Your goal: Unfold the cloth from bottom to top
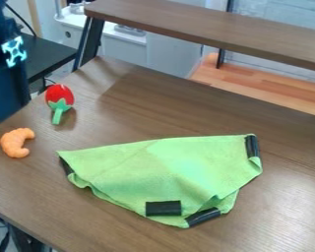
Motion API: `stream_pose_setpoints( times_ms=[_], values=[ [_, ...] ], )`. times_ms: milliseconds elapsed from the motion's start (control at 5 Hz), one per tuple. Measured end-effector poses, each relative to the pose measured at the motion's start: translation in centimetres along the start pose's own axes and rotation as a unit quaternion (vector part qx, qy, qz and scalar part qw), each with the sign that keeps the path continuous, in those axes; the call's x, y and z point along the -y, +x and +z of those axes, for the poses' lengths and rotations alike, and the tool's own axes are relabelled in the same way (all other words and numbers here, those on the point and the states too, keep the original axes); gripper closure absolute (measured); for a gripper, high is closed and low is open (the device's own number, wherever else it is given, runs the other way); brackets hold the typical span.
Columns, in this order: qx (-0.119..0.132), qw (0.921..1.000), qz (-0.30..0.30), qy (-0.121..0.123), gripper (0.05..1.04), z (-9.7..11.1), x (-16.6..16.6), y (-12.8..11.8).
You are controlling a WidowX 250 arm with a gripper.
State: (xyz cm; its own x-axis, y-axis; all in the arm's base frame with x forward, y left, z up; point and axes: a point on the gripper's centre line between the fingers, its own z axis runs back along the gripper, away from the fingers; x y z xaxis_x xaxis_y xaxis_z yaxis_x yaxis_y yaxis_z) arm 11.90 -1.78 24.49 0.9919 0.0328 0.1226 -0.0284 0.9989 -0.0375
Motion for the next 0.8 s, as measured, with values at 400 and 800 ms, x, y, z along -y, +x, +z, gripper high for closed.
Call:
stream_pose_setpoints(
  times_ms=[400,800],
  values=[
    [-0.002,1.0,0.0,0.0,0.084,-0.1,0.0,-0.1],
    [0.066,0.9971,-0.027,0.025,0.084,-4.4,1.0,1.8]
  ],
)
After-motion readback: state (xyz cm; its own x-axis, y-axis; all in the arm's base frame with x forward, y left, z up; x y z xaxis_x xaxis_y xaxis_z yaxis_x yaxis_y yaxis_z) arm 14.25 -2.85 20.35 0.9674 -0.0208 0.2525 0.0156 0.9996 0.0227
